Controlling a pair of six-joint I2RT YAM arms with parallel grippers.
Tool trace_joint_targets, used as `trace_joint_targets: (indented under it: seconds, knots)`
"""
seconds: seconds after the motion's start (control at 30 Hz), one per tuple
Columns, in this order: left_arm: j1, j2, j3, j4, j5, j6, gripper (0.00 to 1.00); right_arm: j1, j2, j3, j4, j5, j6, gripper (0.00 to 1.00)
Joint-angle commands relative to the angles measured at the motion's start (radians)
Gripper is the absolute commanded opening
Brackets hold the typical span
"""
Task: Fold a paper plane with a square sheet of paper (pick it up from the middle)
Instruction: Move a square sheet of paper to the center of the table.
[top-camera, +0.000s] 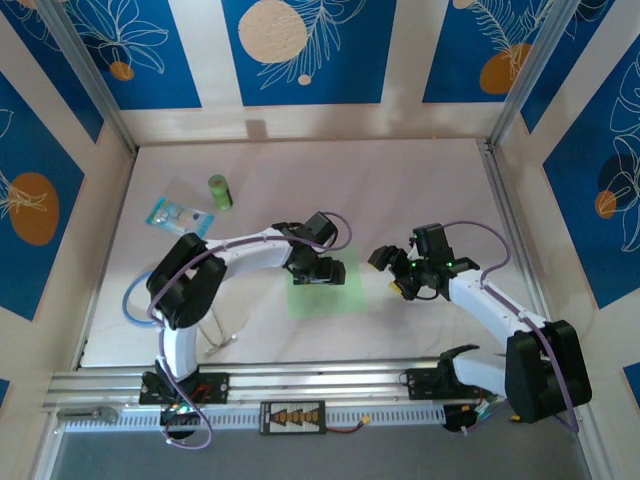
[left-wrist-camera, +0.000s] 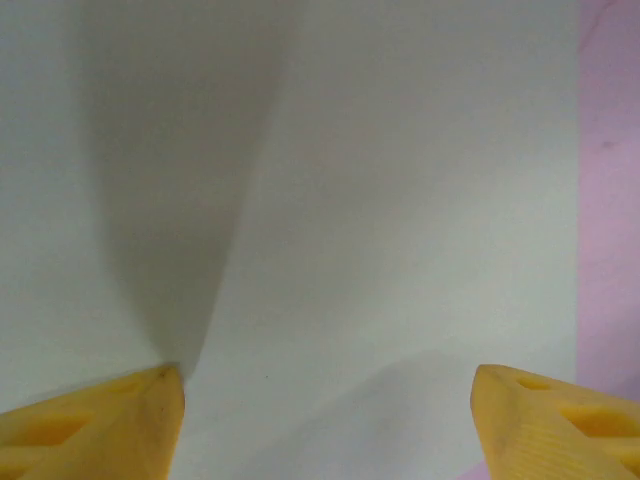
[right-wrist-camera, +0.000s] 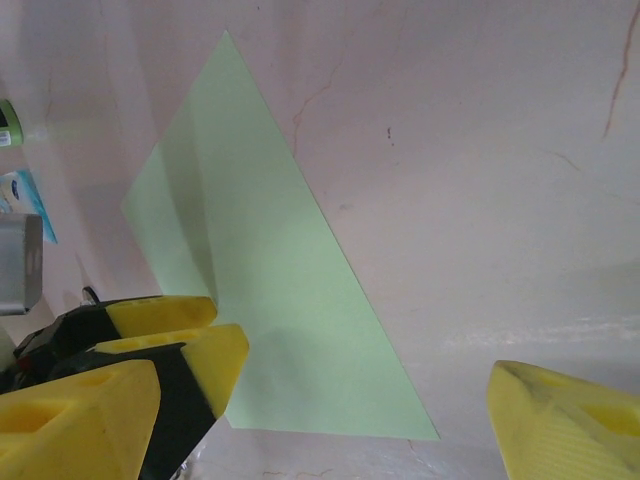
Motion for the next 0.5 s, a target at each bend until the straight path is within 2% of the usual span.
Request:
trace_joint_targets:
  seconds: [0.0,0.27,0.47]
  knots:
    - [0.017,0.016,-0.011,-0.062,-0.008,0.054,0.76,0.008,-0.009,0.036,-0.046,-0.014,-0.023,0.86]
    - [0.066,0.010,0.002,-0.163,-0.047,0.202,0.77,0.026,0.010,0.059,-0.053,-0.016,-0.033,0.86]
    - [0.077,-0.036,0.052,-0.207,-0.095,0.204,0.77,0.061,0.042,0.097,-0.059,-0.018,-0.068,0.86]
